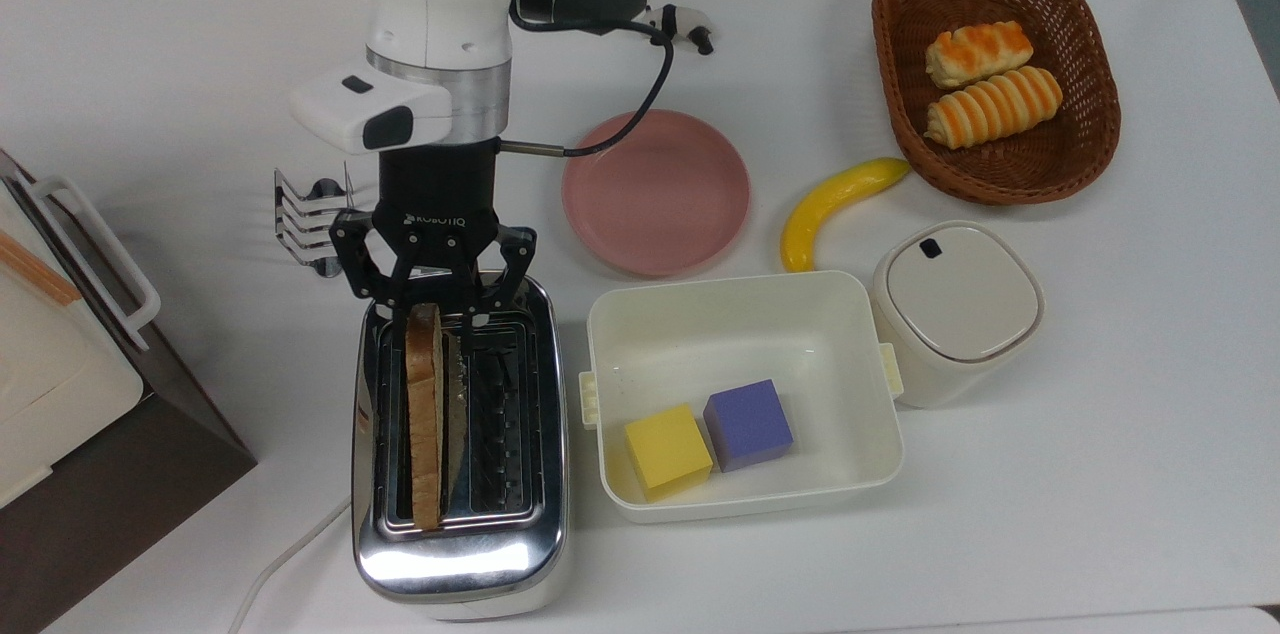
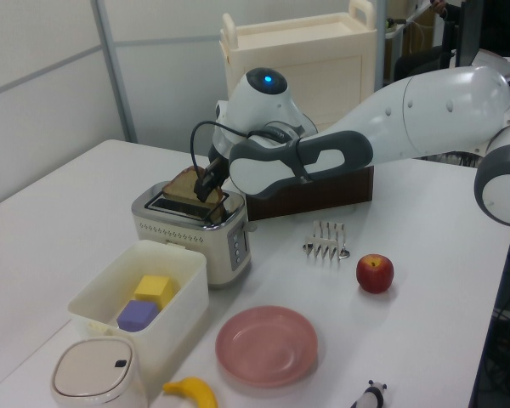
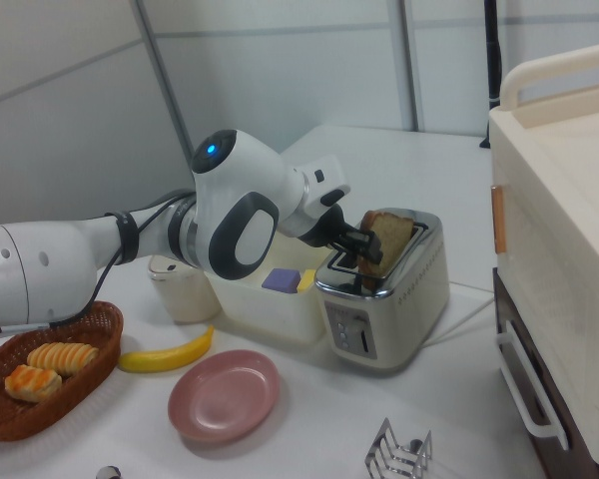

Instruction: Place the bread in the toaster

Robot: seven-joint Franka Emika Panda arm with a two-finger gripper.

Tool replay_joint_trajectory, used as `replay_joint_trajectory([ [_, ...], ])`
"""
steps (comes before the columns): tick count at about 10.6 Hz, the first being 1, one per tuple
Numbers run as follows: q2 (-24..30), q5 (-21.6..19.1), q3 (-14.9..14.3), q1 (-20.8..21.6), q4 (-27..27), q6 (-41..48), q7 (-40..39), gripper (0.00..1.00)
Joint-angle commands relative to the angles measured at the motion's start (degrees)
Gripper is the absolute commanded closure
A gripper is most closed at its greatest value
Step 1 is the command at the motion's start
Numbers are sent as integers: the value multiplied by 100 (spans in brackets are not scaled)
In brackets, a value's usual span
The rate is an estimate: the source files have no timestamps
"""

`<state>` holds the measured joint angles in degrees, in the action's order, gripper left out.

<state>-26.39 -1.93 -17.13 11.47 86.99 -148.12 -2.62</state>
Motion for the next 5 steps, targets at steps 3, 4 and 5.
replay_joint_trajectory([
  [3,396,97,-53,14,46,360,-142,100],
  [4,432,88,-62,5,-41,624,-195,100],
  [5,433,79,-71,-4,-146,905,-204,100],
])
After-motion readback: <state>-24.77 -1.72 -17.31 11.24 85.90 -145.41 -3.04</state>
